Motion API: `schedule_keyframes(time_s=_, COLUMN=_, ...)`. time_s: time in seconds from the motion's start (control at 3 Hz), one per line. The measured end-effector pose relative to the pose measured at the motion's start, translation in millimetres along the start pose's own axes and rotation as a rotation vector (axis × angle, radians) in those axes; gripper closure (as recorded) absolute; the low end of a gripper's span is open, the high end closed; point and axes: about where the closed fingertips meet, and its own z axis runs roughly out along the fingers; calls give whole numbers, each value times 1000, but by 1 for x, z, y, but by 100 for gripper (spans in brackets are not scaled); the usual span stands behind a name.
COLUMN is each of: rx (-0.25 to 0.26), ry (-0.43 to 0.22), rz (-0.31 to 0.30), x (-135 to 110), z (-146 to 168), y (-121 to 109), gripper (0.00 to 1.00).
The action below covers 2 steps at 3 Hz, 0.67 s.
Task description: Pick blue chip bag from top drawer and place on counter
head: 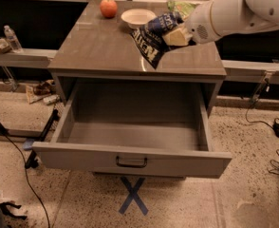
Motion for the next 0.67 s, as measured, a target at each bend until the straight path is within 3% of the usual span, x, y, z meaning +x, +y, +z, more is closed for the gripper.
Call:
schedule_keyframes(time_s=0.33, rx=-56, ry=-48, rz=13, x=-16, z=50, y=2, gripper=100)
schedule_keyframes(time_s=0.67, rx=-84, ry=-56, rz=26, x=-33, z=111, y=2, gripper=69)
